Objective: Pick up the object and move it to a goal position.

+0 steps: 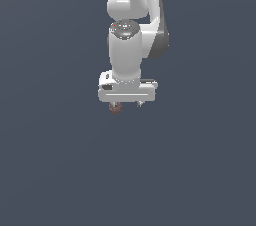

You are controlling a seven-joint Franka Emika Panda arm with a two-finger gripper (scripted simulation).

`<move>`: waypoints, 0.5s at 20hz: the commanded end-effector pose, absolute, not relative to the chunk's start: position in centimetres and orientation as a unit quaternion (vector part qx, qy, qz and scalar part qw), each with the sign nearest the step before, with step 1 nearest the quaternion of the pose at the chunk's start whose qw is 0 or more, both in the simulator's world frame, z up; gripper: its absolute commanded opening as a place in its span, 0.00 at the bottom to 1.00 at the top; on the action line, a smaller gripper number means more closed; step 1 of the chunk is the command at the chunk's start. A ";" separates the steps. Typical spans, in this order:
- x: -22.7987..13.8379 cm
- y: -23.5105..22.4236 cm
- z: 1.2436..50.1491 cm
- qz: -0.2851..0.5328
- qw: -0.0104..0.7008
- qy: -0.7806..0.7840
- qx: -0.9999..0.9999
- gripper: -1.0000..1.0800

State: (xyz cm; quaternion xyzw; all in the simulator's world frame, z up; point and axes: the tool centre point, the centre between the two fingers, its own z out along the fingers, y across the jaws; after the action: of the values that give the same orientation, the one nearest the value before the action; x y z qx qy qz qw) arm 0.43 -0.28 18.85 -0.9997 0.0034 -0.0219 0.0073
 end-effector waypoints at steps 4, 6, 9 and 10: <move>0.1 -0.6 18.4 -0.021 0.006 -0.012 -1.000 0.96; -0.1 -0.9 18.1 -0.020 0.005 -0.022 -1.000 0.96; -0.5 -1.3 17.5 -0.019 0.004 -0.042 -0.999 0.96; -0.7 -1.5 17.3 -0.019 0.004 -0.050 -0.999 0.96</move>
State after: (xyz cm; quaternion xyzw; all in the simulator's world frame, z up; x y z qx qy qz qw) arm -0.46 -1.24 17.58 -0.9990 -0.0391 -0.0194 0.0044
